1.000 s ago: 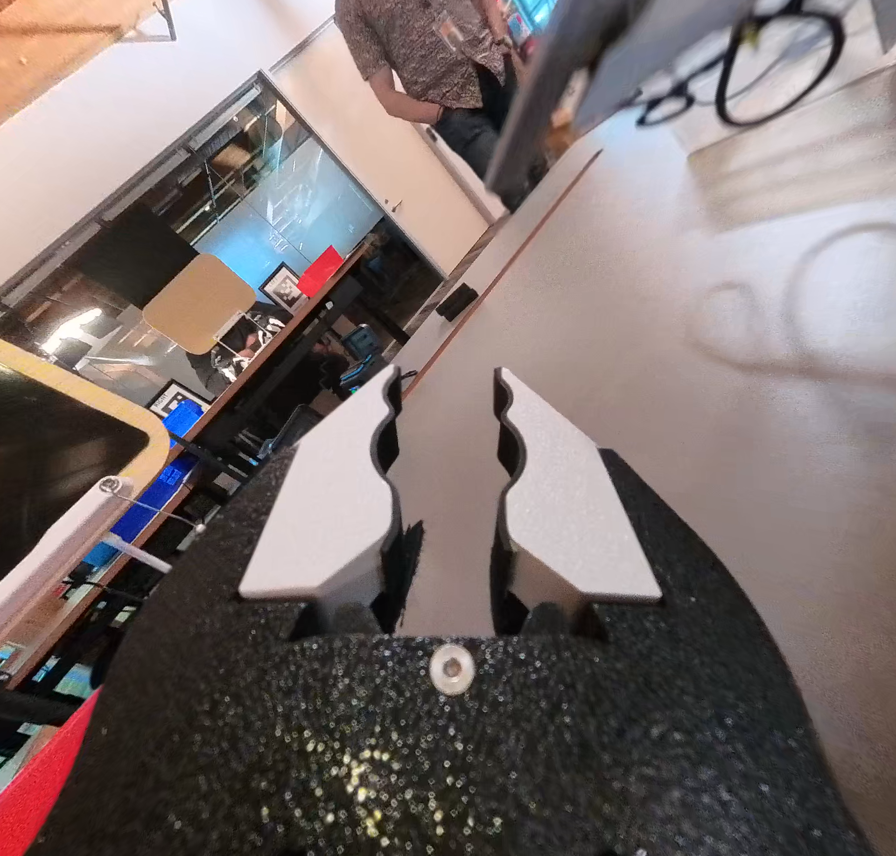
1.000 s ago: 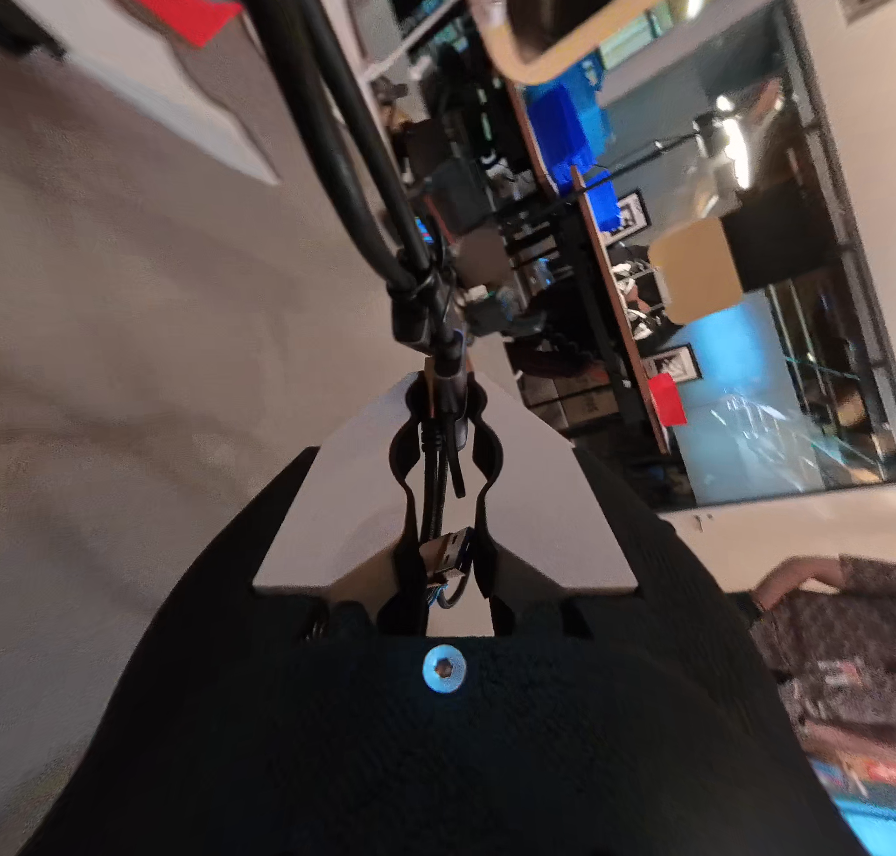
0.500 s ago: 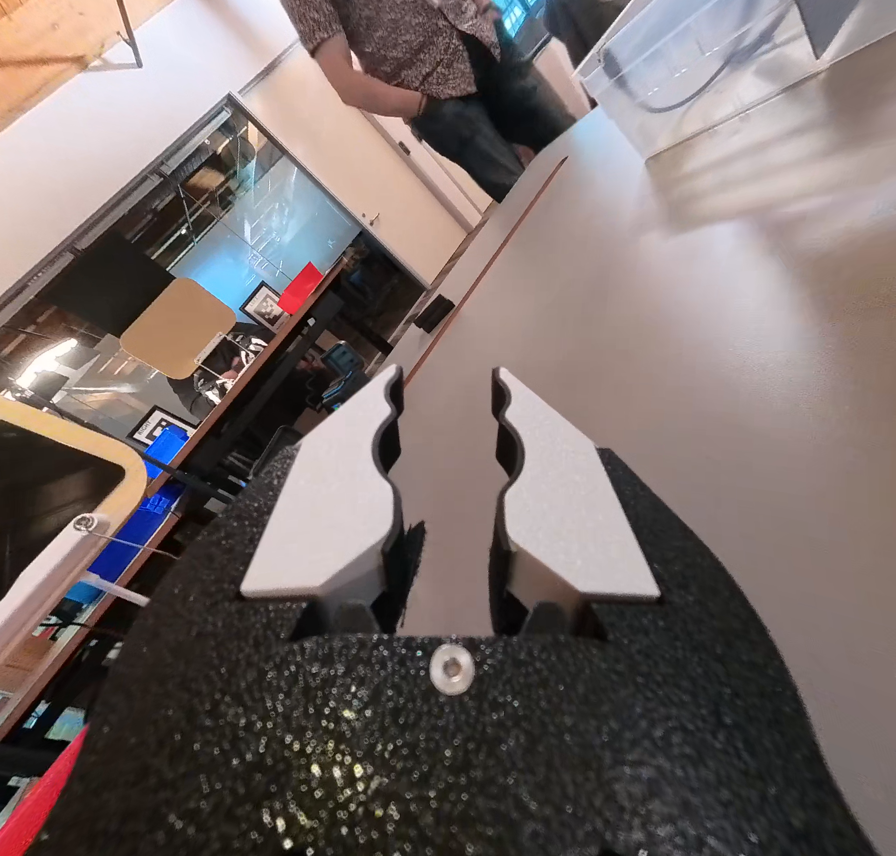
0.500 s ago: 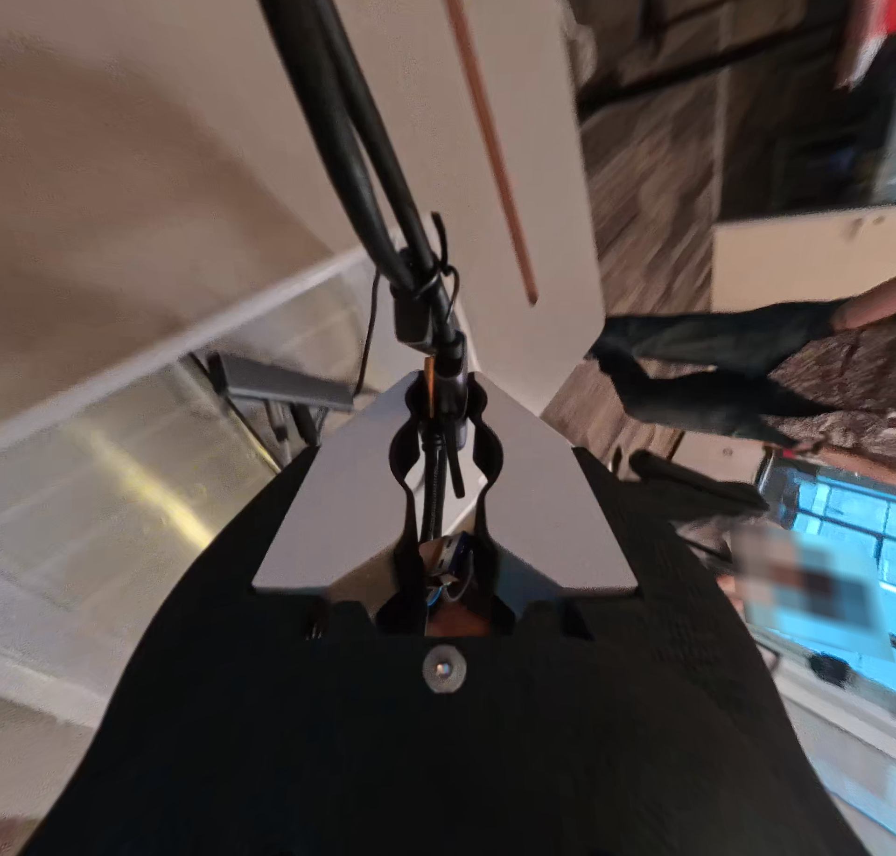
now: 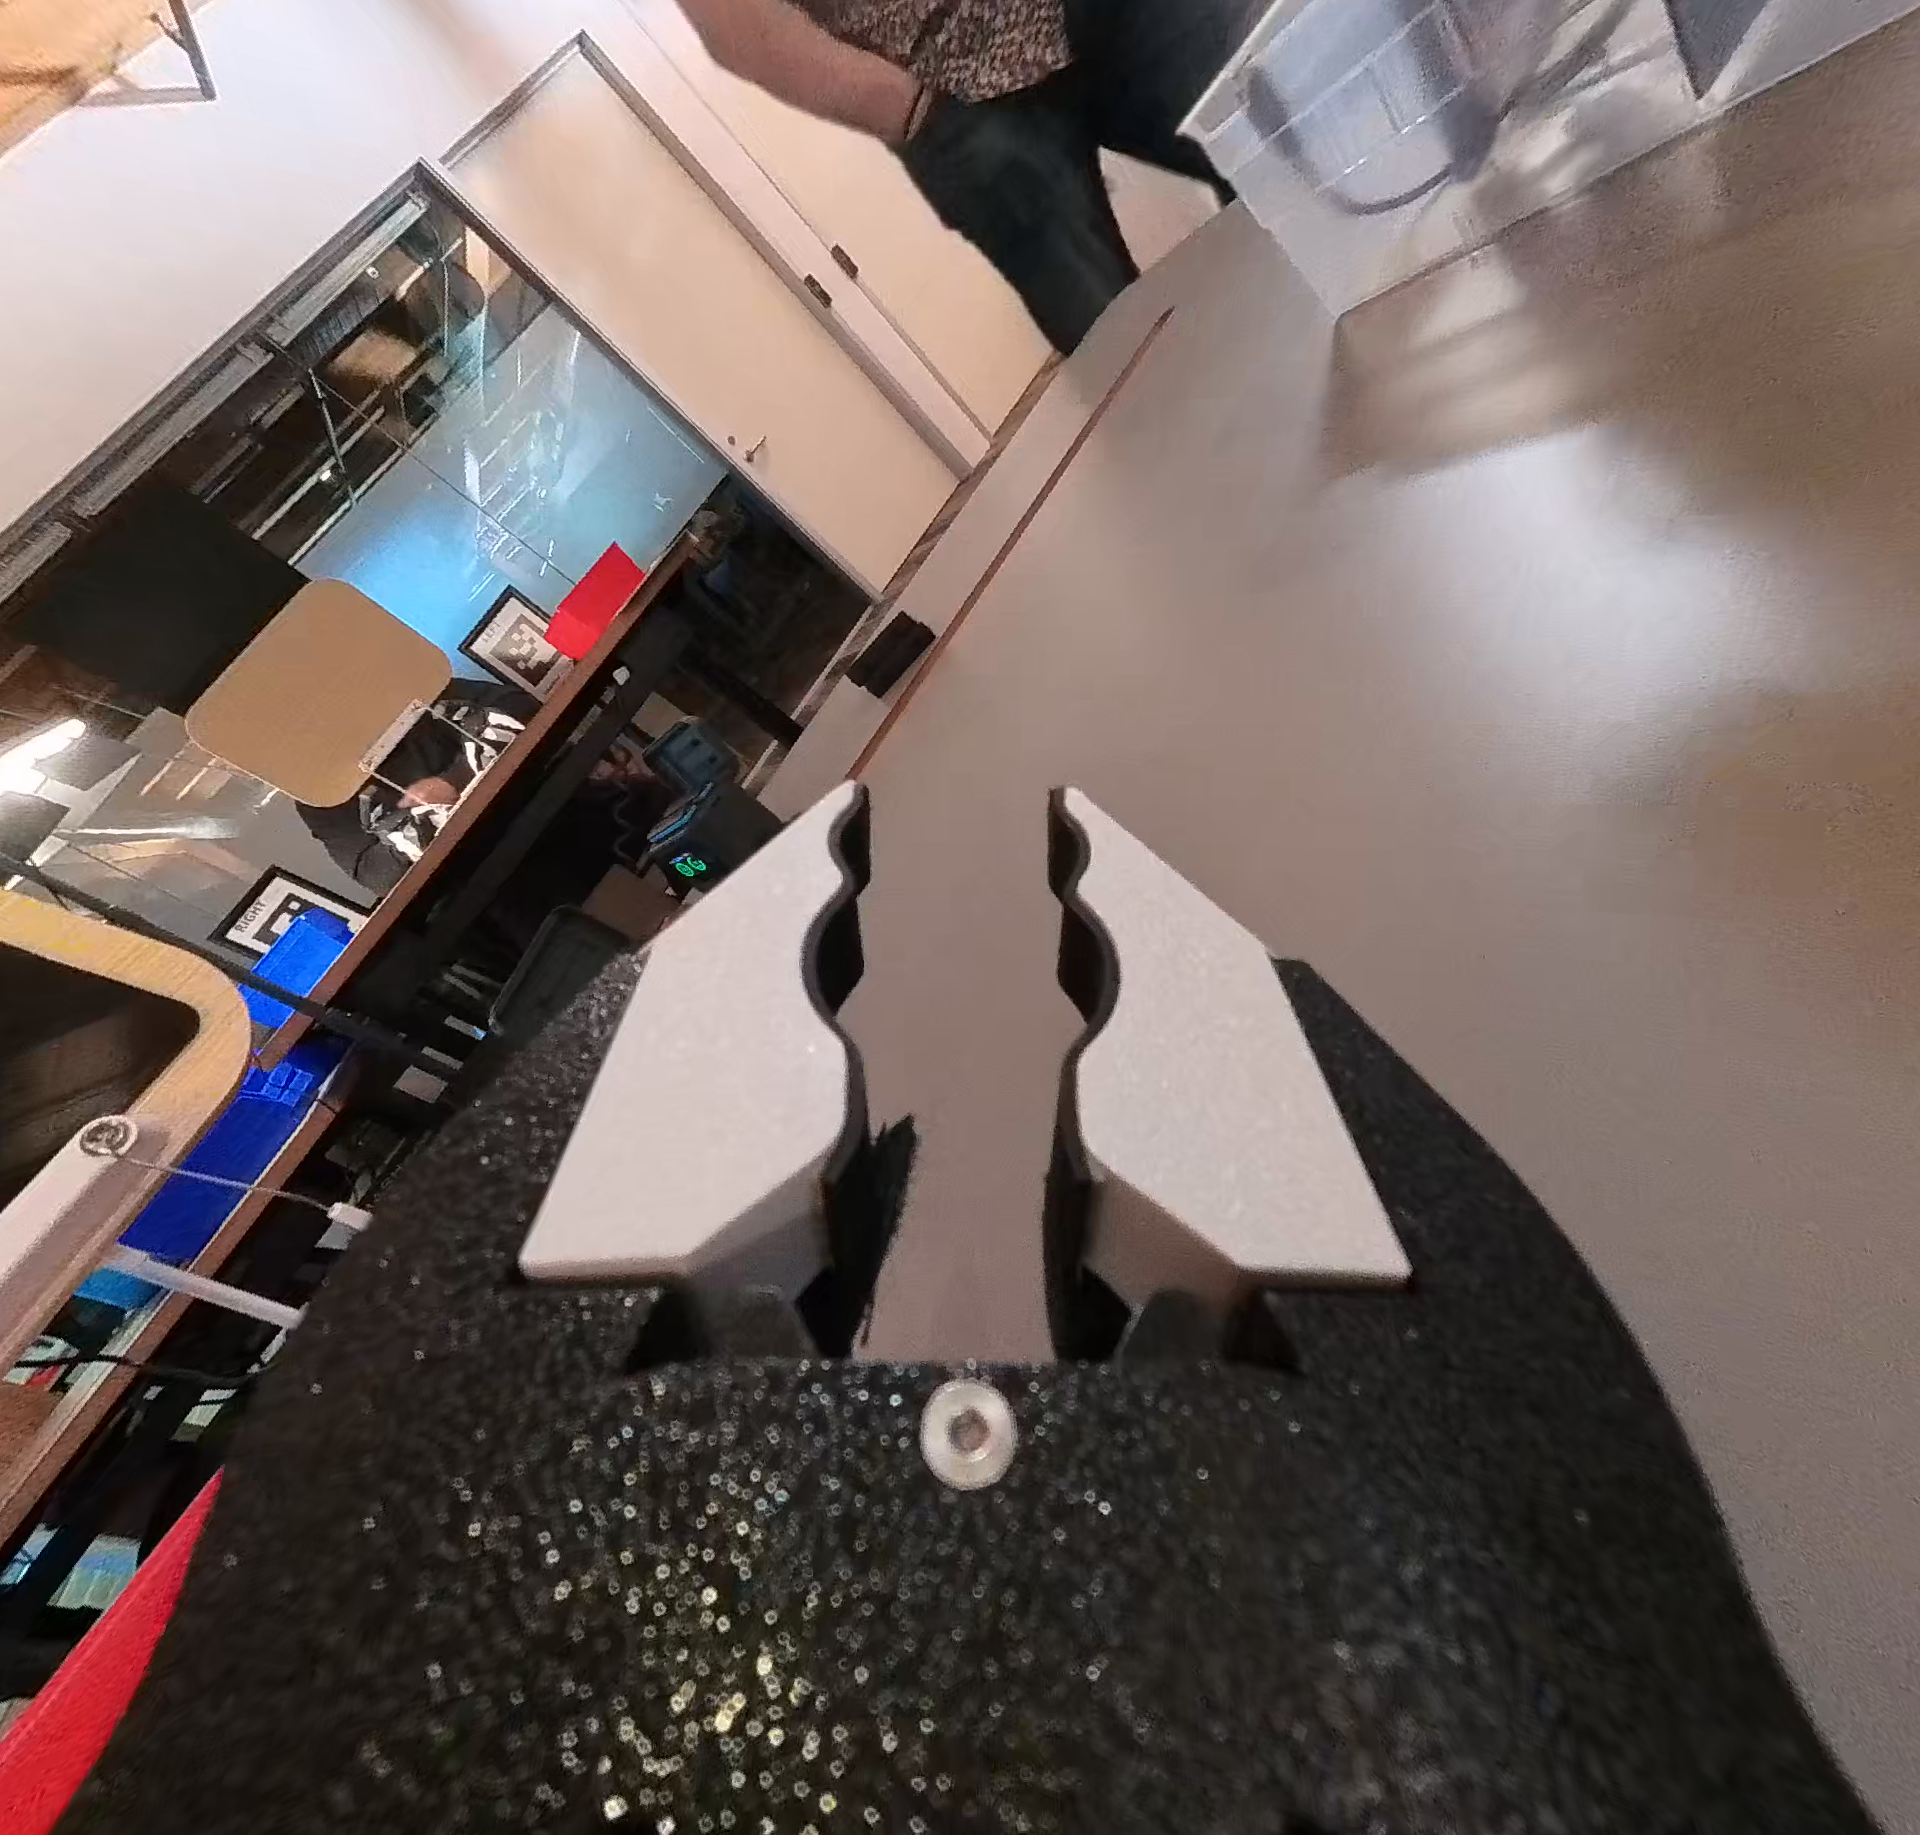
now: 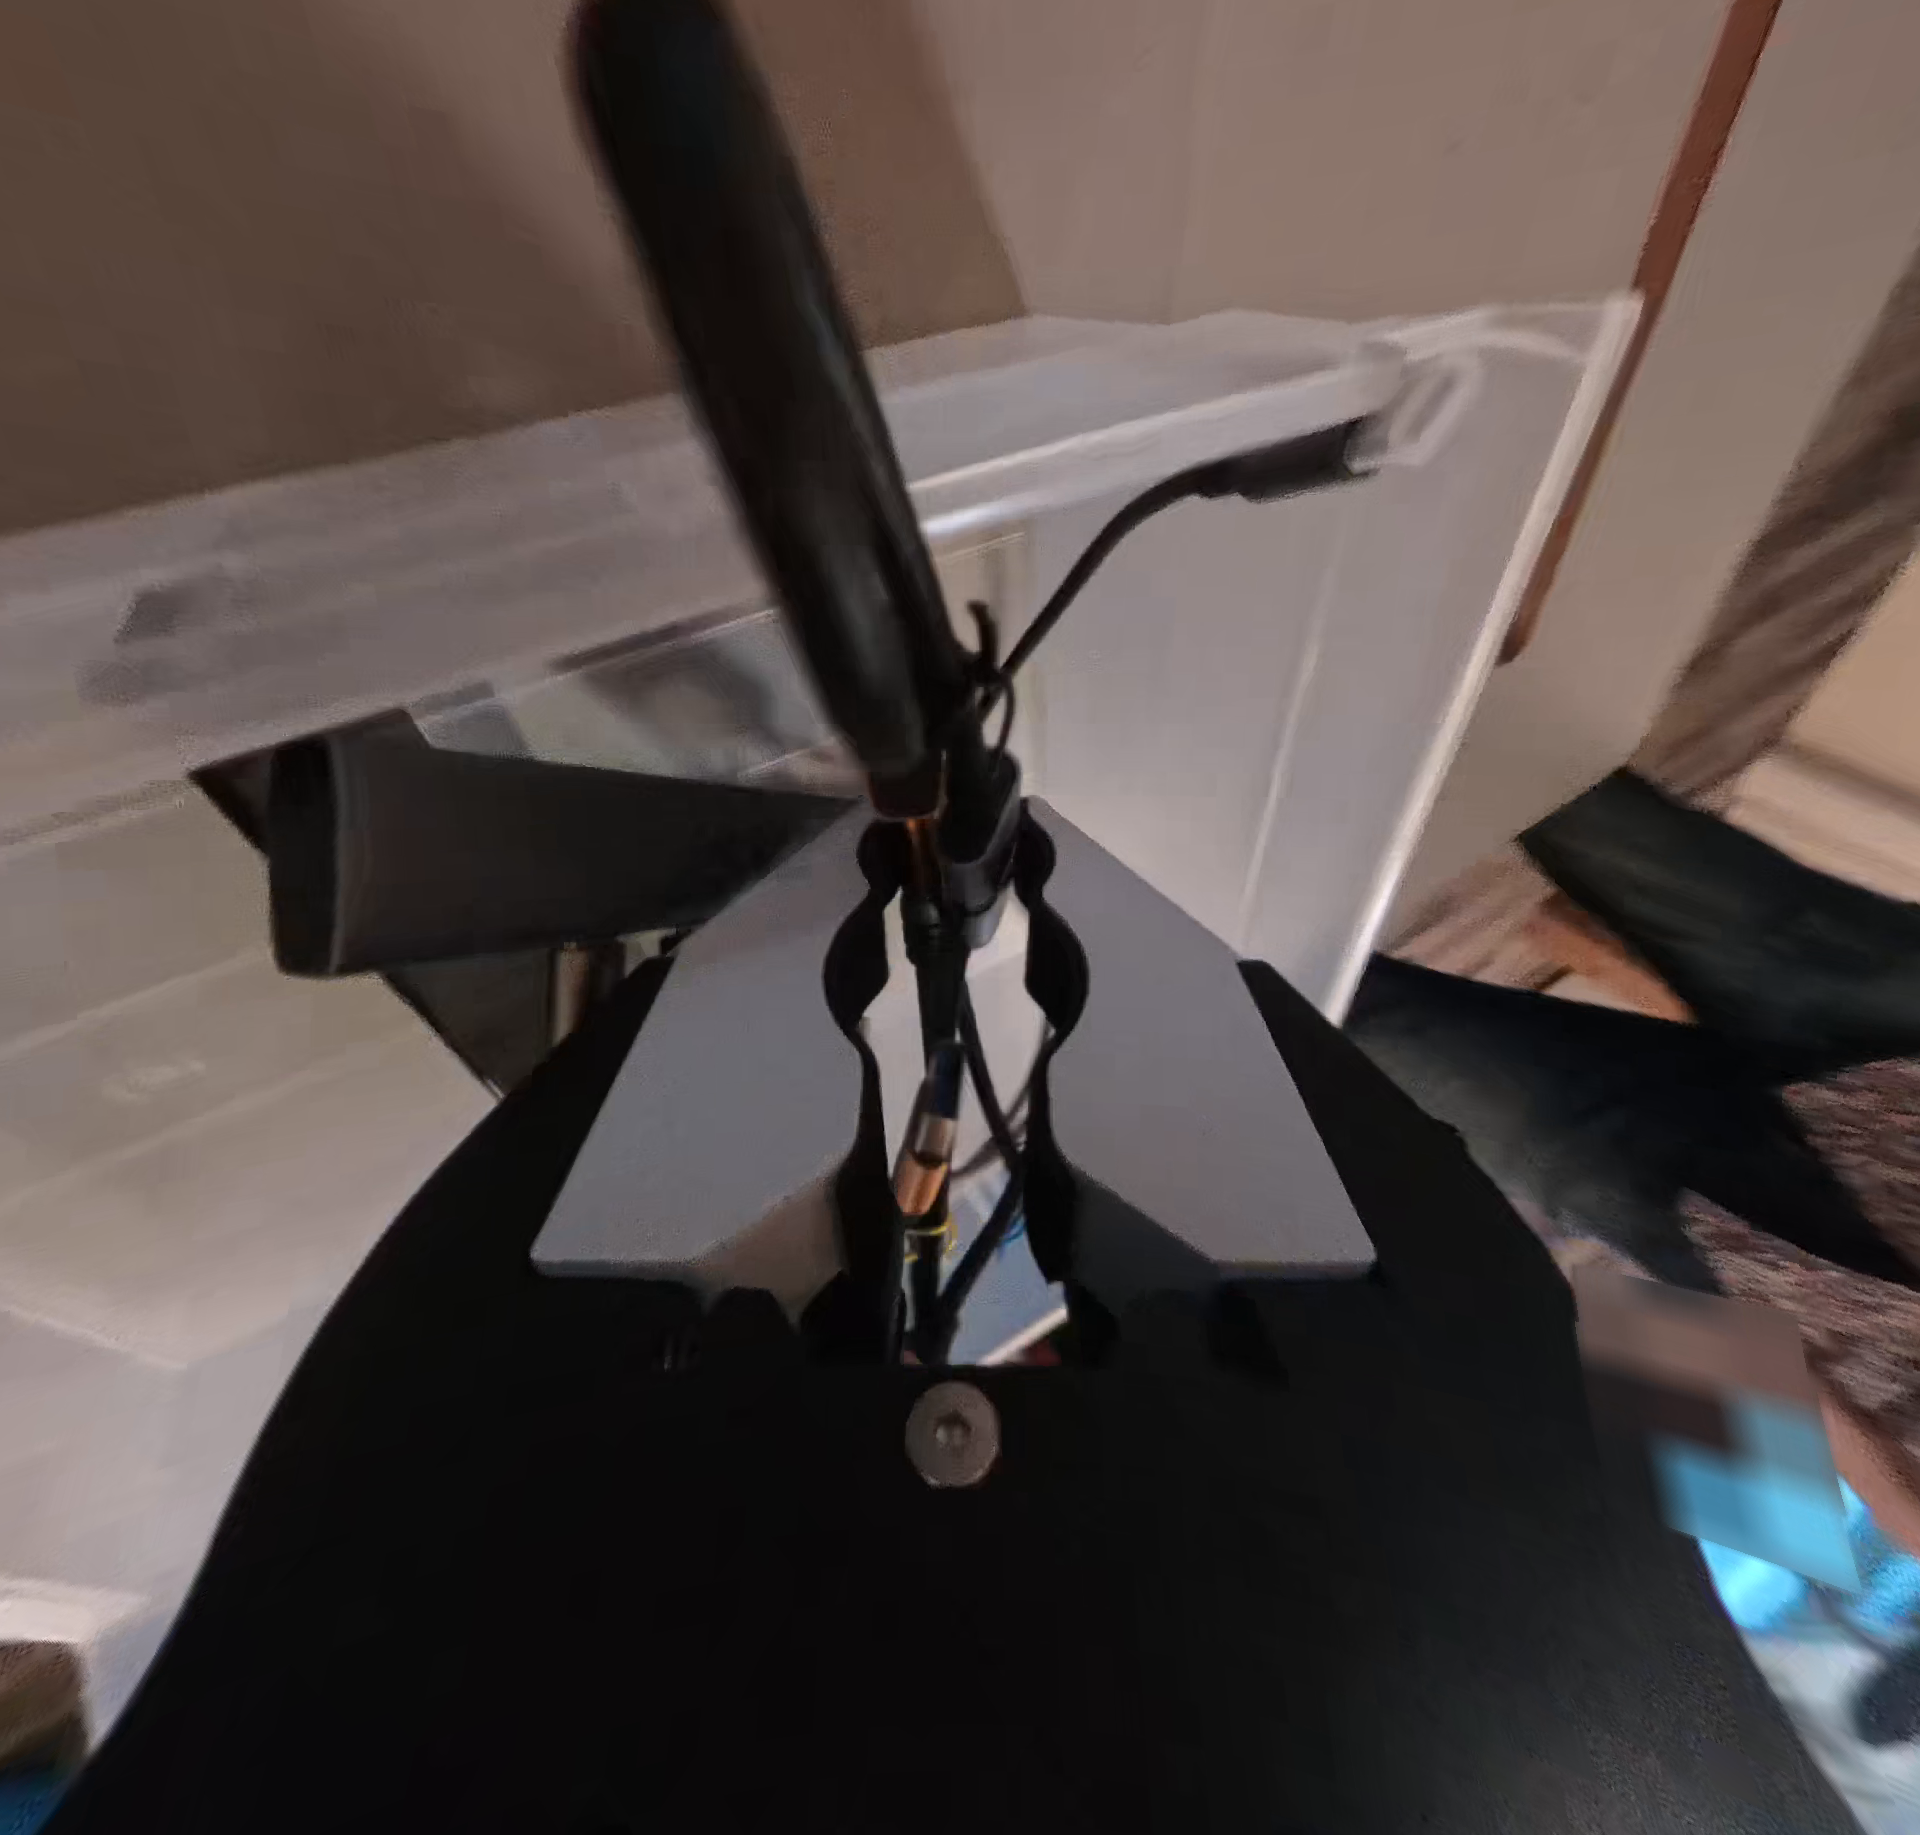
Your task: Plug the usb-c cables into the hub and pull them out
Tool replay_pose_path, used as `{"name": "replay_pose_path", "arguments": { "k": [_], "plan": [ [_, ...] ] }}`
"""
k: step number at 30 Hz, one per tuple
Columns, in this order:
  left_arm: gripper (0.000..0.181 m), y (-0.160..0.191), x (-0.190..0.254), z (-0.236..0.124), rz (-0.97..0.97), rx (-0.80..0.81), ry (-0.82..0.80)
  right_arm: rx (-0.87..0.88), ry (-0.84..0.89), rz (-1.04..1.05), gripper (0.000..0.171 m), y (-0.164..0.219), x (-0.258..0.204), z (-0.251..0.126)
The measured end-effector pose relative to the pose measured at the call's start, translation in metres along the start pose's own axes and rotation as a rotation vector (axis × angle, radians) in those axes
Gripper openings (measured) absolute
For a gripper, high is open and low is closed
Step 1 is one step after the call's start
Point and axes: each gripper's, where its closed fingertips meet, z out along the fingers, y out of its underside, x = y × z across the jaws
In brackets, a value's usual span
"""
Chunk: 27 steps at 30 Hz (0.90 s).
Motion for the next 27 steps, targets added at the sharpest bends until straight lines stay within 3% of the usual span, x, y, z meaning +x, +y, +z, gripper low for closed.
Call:
{"name": "replay_pose_path", "arguments": {
  "k": [4,7,12,15,20,24,27],
  "plan": [
    [0.033,0.001,0.000,0.000,-0.009,-0.002,0.003,0.069,0.043,0.258,0.063,0.002,0.017,-0.014],
    [0.033,0.001,0.000,0.001,-0.013,-0.004,0.006,0.212,0.180,0.440,0.081,0.004,0.041,-0.049],
    [0.035,0.001,0.002,0.002,-0.016,-0.003,0.014,0.596,0.410,0.732,0.087,0.016,0.050,-0.129],
    [0.035,0.001,0.004,0.002,-0.014,-0.002,0.019,0.688,0.529,0.902,0.088,0.050,0.024,-0.155],
    [0.052,0.000,0.012,0.005,-0.012,-0.020,0.047,0.524,0.671,1.198,0.083,0.139,-0.049,-0.134],
    [0.068,0.000,0.016,0.005,-0.016,-0.058,0.048,0.523,0.539,1.379,0.081,0.154,-0.090,-0.086],
    [0.098,-0.011,0.017,-0.001,-0.091,-0.086,0.038,0.431,0.474,1.431,0.078,0.166,-0.101,-0.063]
  ]
}}
